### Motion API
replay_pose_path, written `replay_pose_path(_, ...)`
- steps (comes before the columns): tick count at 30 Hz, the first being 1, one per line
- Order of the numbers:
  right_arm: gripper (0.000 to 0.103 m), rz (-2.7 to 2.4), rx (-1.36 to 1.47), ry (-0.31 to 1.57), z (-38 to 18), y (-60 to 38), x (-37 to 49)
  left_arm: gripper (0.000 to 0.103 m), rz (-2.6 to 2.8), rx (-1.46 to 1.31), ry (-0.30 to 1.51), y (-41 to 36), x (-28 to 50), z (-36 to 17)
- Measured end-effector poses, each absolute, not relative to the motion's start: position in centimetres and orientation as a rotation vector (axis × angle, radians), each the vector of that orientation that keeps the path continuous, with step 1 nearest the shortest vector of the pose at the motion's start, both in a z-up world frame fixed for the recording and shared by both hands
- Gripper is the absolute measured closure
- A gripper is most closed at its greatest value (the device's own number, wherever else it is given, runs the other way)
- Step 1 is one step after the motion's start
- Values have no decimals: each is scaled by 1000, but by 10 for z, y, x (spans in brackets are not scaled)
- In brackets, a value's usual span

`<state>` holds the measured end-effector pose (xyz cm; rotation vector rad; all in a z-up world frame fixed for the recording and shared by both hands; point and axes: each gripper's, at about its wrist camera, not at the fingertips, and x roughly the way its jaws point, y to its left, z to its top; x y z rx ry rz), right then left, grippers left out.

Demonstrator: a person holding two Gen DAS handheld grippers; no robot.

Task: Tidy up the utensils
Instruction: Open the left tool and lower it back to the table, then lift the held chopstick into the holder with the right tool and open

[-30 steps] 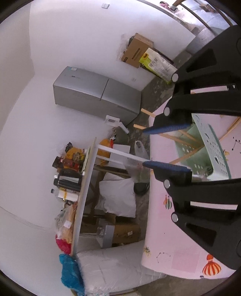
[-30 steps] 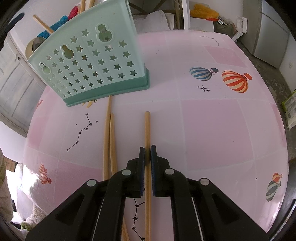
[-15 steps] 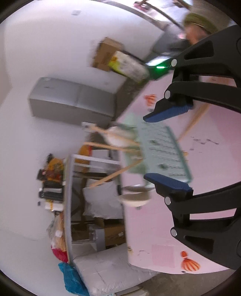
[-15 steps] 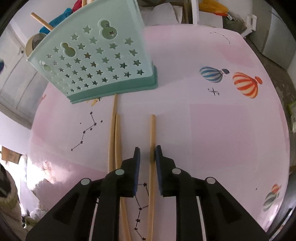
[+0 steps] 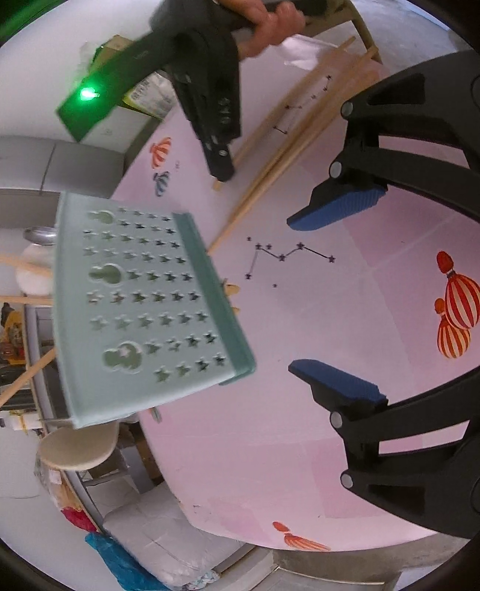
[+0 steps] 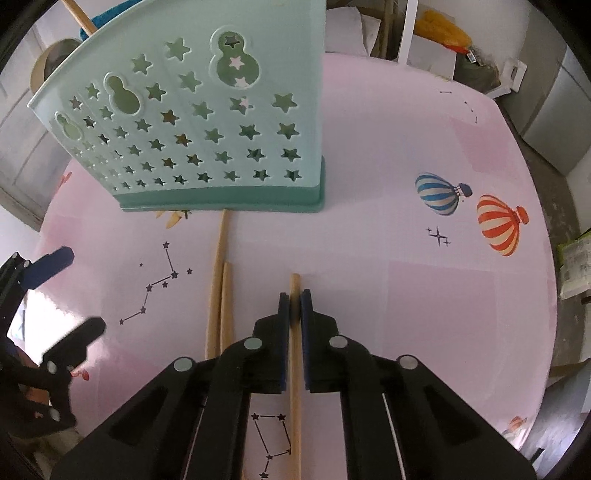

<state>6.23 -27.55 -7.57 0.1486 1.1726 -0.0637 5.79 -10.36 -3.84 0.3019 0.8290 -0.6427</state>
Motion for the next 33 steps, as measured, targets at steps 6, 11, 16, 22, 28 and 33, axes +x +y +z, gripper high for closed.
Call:
replay_pose_path(6, 97, -97, 184, 1060, -42, -284, 48, 26, -628, 295, 870, -105, 59, -54)
replay_pose_path(11, 97, -134, 212, 818, 31, -291, 15, 20, -608, 295, 879, -106, 57, -58)
replay_pose_path(16, 97, -147, 256, 537, 109, -291, -10, 19, -581, 291, 895, -100, 56, -65)
replay_pose_path(22, 97, -78, 298, 238, 188, -288, -19, 14, -563, 287, 902, -102, 59, -69)
replay_pose_path(28, 97, -9, 309, 133, 221, -274, 8, 10, -548, 284, 910, -104, 61, -70)
replay_pose_path(33, 97, -7, 261, 173, 210, -255, 45, 9, -540, 284, 913, -104, 62, -70)
